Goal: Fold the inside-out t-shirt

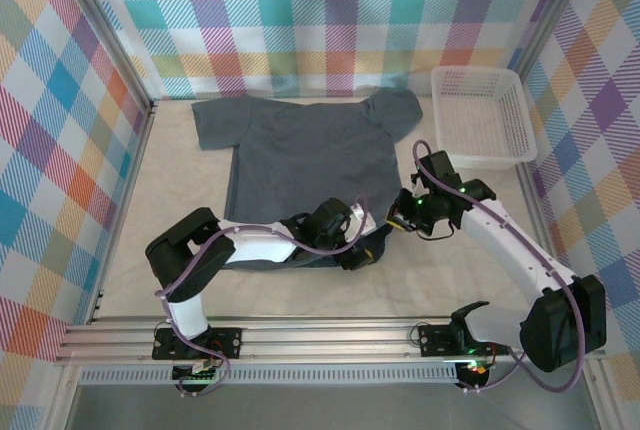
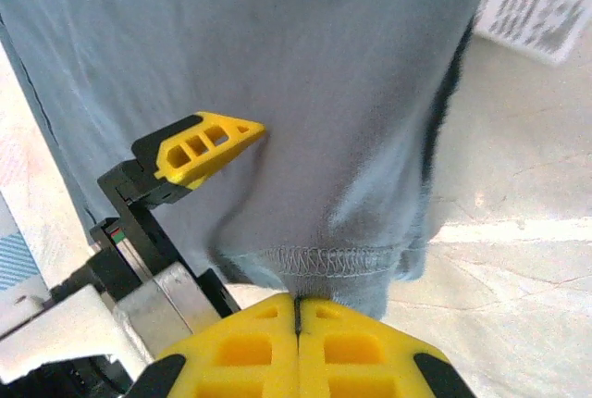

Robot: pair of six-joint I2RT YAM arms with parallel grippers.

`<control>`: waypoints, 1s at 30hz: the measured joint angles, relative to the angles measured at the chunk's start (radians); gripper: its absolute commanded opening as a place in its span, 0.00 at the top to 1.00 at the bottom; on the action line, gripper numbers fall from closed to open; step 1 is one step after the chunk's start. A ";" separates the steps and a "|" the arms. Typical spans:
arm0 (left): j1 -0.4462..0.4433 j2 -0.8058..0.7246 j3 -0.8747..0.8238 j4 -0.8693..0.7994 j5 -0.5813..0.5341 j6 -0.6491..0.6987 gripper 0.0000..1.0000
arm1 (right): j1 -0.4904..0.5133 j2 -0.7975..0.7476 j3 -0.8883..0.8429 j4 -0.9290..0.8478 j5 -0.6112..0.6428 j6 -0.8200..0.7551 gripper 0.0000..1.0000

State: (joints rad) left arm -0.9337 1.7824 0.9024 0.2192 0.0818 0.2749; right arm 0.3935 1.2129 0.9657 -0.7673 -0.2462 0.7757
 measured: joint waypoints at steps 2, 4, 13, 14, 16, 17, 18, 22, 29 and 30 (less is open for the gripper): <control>0.027 -0.032 -0.022 -0.004 -0.055 -0.012 0.39 | -0.002 -0.009 0.003 -0.015 0.028 -0.005 1.00; 0.073 -0.085 -0.048 -0.030 -0.101 -0.027 0.86 | -0.009 -0.015 0.003 -0.032 0.051 -0.013 1.00; 0.236 -0.292 -0.068 -0.084 0.056 -0.197 1.00 | -0.002 -0.034 -0.027 0.038 0.047 -0.164 0.60; 0.236 -0.293 -0.045 -0.098 0.080 -0.214 1.00 | 0.011 -0.052 -0.045 0.074 0.050 -0.194 0.57; 0.236 -0.293 0.000 -0.125 0.114 -0.246 1.00 | 0.059 -0.097 -0.084 0.160 0.060 -0.257 0.56; 0.236 -0.293 0.025 -0.142 0.126 -0.262 1.00 | 0.100 -0.123 -0.108 0.225 0.071 -0.298 0.56; 0.236 -0.293 0.047 -0.154 0.135 -0.276 1.00 | 0.141 -0.144 -0.131 0.287 0.088 -0.338 0.57; 0.241 -0.278 0.149 -0.201 0.156 -0.324 1.00 | 0.370 -0.157 -0.260 0.647 0.174 -0.615 0.65; 0.272 -0.249 0.238 -0.269 0.148 -0.370 1.00 | 0.478 0.192 -0.339 1.208 0.431 -1.048 0.99; 0.277 -0.248 0.244 -0.277 0.151 -0.382 1.00 | 0.478 0.248 -0.340 1.286 0.470 -1.109 0.99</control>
State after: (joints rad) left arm -0.6563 1.5341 1.1465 -0.0582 0.2333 -0.1074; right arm 0.8715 1.4612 0.6262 0.5182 0.2234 -0.3336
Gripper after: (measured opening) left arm 0.063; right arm 0.042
